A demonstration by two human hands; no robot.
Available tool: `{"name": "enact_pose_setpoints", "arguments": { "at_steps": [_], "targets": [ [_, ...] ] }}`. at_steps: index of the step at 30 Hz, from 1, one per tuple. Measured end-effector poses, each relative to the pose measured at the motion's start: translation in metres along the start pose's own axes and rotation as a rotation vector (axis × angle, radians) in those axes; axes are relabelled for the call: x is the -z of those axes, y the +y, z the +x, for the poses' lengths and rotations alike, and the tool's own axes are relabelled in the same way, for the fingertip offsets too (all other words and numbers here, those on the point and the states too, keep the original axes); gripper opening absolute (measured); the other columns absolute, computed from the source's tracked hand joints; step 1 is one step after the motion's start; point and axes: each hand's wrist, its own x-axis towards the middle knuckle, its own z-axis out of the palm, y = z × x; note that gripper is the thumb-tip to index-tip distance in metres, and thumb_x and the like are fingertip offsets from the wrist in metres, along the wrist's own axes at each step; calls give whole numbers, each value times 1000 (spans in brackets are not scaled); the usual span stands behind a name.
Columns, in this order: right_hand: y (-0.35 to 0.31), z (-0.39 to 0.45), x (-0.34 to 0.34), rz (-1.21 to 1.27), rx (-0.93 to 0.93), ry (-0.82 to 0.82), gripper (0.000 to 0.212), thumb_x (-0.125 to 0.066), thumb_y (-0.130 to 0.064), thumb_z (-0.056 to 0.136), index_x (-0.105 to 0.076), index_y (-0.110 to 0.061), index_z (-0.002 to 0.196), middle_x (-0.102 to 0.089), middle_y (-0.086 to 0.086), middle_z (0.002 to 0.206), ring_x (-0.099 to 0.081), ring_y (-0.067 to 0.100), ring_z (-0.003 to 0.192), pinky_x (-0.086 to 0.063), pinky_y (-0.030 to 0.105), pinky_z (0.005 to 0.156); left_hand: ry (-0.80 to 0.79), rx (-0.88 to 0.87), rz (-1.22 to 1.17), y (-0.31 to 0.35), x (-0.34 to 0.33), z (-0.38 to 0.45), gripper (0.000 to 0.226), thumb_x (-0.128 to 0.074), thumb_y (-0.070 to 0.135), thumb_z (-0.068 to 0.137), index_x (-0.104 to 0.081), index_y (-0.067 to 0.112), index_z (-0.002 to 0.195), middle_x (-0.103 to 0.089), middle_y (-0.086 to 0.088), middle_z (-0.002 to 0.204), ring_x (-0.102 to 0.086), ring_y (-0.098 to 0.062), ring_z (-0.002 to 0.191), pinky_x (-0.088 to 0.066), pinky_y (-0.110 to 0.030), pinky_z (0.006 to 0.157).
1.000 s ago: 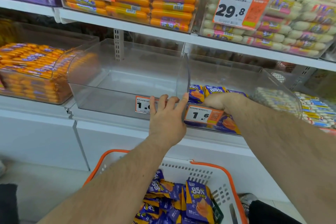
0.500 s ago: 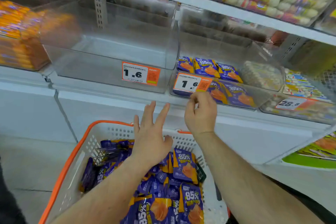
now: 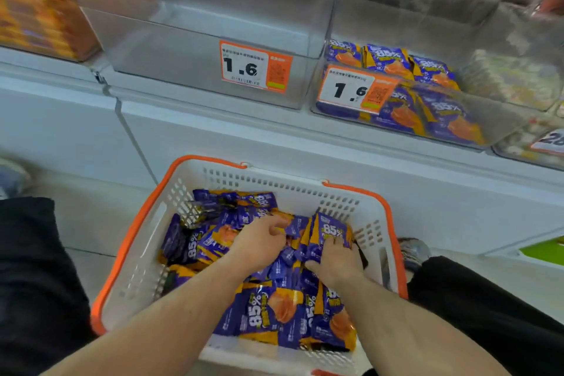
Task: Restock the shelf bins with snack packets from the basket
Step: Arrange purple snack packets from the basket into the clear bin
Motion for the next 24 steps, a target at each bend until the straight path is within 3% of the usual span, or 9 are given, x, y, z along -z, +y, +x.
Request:
{"name": "enact_pose_setpoints", "arguments": {
  "at_steps": [3, 6, 8, 10, 12, 14, 17, 20, 24],
  "targets": [
    [-8, -13, 9, -25, 98, 98, 38, -43, -43, 103, -61, -12, 116, -65, 9, 108, -59, 29, 107, -23, 52, 117, -25, 32, -38, 1, -7, -2, 32, -46, 19, 99, -55, 26, 129, -62, 6, 117, -53, -16, 55, -47, -28, 54],
    [-21, -28, 16, -177, 228, 180, 30, -43, -10, 99, -47, -17, 70, -49, 2, 67, -48, 26, 69, -24, 52, 116, -49, 89, -87, 0, -7, -6, 25, -51, 17, 97, -60, 21, 120, -66, 2, 110, -69, -27, 89, -55, -37, 77],
    [-27, -31, 17, -167, 259, 243, 21, -44, -10, 97, -54, -14, 80, -57, 5, 80, -53, 29, 78, -27, 50, 114, -42, 147, -191, -2, -5, -9, 24, -54, 16, 96, -64, 18, 118, -68, 1, 105, -70, -22, 91, -57, -38, 83],
    [-26, -31, 12, -72, 230, 273, 23, -47, -19, 97, -58, -12, 116, -58, 12, 122, -53, 31, 112, -30, 48, 112, -21, 178, -267, -2, -1, -15, 23, -53, 14, 97, -64, 16, 116, -68, 1, 103, -70, -17, 89, -57, -29, 75],
    [-20, -25, 6, 49, 125, 233, 61, -54, -33, 95, -33, -11, 147, -27, 14, 156, -29, 32, 141, -22, 47, 118, -8, 172, -293, -1, 4, -23, 22, -51, 13, 97, -64, 15, 114, -68, -1, 104, -69, -17, 90, -54, -27, 74],
    [-13, -18, 4, 131, 18, 114, 97, -58, -57, 88, -7, -10, 156, -3, 13, 164, -9, 32, 150, -12, 50, 119, -22, 160, -300, 0, 8, -30, 20, -50, 13, 98, -63, 18, 111, -67, -2, 108, -69, -16, 91, -53, -26, 74],
    [-14, -12, 1, 61, -28, 18, 96, -59, -60, 87, -16, -7, 154, -18, 15, 161, -31, 33, 143, -21, 53, 116, -26, 151, -303, 1, 16, -36, 17, -50, 14, 98, -63, 21, 106, -67, -2, 109, -68, -17, 94, -52, -30, 80],
    [-31, -28, 11, -35, 123, 106, 19, -47, -24, 98, -58, -10, 105, -60, 12, 112, -57, 32, 96, -47, 47, 92, -25, 158, -289, 2, 19, -38, 16, -52, 14, 97, -63, 20, 107, -69, -2, 106, -68, -18, 95, -51, -28, 76],
    [-44, -52, 42, -196, 261, 154, 18, -46, -4, 94, -53, -11, 79, -49, 5, 76, -54, 25, 71, -43, 39, 65, -22, 241, -412, 0, 14, -29, 15, -49, 10, 96, -61, 18, 97, -68, -4, 98, -65, -20, 82, -49, -29, 69]
  ]
}}
